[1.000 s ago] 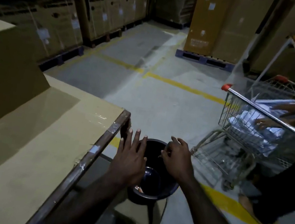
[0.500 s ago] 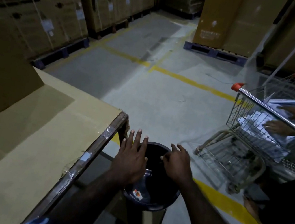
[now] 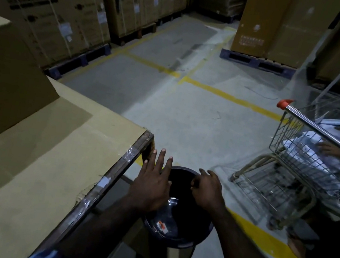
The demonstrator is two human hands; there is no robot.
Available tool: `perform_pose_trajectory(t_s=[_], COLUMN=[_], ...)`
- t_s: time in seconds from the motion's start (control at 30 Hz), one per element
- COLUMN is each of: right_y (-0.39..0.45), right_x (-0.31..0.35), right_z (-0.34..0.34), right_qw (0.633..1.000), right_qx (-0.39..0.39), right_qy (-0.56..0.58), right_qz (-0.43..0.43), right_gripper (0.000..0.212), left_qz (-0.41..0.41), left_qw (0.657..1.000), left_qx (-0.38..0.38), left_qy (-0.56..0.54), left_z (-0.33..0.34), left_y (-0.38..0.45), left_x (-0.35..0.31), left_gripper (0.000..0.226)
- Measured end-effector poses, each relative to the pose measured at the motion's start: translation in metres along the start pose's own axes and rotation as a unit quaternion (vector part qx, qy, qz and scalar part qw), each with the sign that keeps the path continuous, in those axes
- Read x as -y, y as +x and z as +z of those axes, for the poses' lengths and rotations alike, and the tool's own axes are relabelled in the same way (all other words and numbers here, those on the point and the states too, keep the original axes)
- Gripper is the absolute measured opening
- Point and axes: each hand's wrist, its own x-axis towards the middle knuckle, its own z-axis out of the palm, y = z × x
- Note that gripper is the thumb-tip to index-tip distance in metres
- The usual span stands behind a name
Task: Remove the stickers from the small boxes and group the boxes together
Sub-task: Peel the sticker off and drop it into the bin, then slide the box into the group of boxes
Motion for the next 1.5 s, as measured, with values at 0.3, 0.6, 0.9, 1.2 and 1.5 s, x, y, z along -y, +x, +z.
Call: perform_pose_trajectory(t_s=[0.3, 0.6, 0.9, 1.2, 1.5], right_y=[0.000, 0.001, -0.020, -0.122, -0.265], right_x=[0.000, 0.049, 0.144, 0.300, 0.459], right_z=[-0.011, -0.034, -0.075, -0.076, -0.027], right_qw=[0.995, 0.983, 0.943, 0.884, 0.835], right_qx=[-0.044, -0.120, -0.230, -0.276, -0.237], right_qy=[0.084, 0.102, 0.083, 0.119, 0.170], right_qz=[0.012, -0.093, -0.224, -0.359, -0.466], right_gripper=[0.015, 0.021, 0.026, 0.024, 0.028], left_qz=[-0.015, -0.026, -0.066, -0.136, -0.241], left_qw=[1.000, 0.998, 0.980, 0.947, 0.899], left_qx=[-0.007, -0.063, -0.185, -0.292, -0.363], left_qy=[-0.008, -0.006, 0.000, 0.013, 0.041], left_z=[-0.001, -0.017, -0.086, -0.159, -0.186], left_y=[-0.008, -0.024, -0.075, -0.242, -0.456], left_x=[-0.001, 0.004, 0.037, 0.098, 0.172], left_gripper=[0.064, 0.067, 0.064, 0.064, 0.068])
